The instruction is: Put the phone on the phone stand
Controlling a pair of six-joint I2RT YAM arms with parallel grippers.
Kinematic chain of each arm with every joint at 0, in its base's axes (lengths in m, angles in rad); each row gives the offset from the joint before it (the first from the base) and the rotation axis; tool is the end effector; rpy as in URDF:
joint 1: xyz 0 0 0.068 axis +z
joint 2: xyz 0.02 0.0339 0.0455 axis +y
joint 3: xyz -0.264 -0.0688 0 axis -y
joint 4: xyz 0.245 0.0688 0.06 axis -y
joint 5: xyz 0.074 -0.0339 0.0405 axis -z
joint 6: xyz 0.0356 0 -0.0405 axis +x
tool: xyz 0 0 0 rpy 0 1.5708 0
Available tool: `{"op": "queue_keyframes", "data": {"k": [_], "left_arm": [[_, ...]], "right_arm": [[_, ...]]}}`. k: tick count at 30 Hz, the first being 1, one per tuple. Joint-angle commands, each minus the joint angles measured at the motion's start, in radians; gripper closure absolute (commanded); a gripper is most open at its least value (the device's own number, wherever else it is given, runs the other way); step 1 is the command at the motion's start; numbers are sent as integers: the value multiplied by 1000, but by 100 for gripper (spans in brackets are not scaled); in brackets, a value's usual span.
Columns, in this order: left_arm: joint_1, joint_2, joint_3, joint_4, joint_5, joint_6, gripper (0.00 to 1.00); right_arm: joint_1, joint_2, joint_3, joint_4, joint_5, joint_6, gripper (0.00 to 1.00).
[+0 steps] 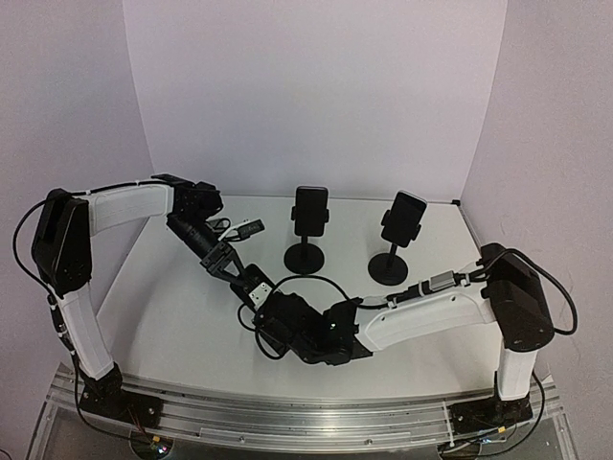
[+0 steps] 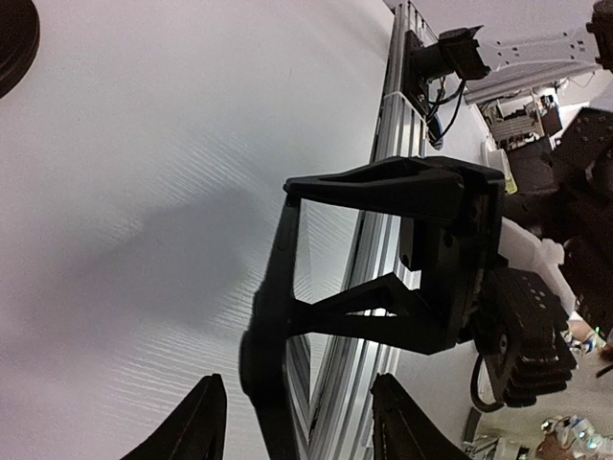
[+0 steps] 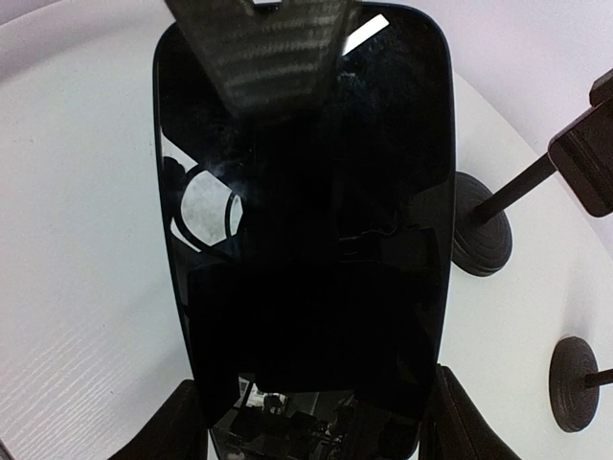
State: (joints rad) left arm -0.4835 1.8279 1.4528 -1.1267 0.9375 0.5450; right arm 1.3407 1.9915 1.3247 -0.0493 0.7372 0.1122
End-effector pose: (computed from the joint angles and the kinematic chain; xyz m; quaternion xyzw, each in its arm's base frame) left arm 0.2909 -0.1852 0.2400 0.4521 0.7686 -0.4503 0.0446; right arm 0.1221 0.4163 0.1842 -0.3672 0.7798 0.0117 0.5068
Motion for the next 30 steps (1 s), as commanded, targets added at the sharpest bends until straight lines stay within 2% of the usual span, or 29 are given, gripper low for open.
{"op": "queue_keyframes", "data": {"k": [1,4,6,8,12,14,17,19,24,27,30], "left_arm": [[-6,12,41,-10,11,-3,58],[-10,13,41,-7,25,-13,76],[-10,13,44,-10,30,-17,94],[-10,13,51,-12,34,-22,100],[-9,17,89,-17,16,-28,100],[-1,31,139,-18,-52,-38,100],[26,65,247,-72,-198,-16,100],[37,83,323,-124,-309,19,100],[55,130,479,-283,-559,163,100],[65,140,532,-305,-722,209,100],[71,130,568,-304,-793,288,100]], "right_arm": [[6,-43,55,97,37,-32,58],[6,-42,59,106,37,-43,58],[7,-41,57,112,29,-51,59],[6,-39,56,115,25,-56,59],[6,-40,49,120,24,-56,55],[6,-49,39,120,27,-50,42],[6,-81,6,117,26,-27,11],[6,-120,-25,110,18,-4,2],[6,-225,-94,61,-18,59,2],[6,-265,-134,24,-40,86,2],[7,-293,-160,8,-55,107,2]]}}
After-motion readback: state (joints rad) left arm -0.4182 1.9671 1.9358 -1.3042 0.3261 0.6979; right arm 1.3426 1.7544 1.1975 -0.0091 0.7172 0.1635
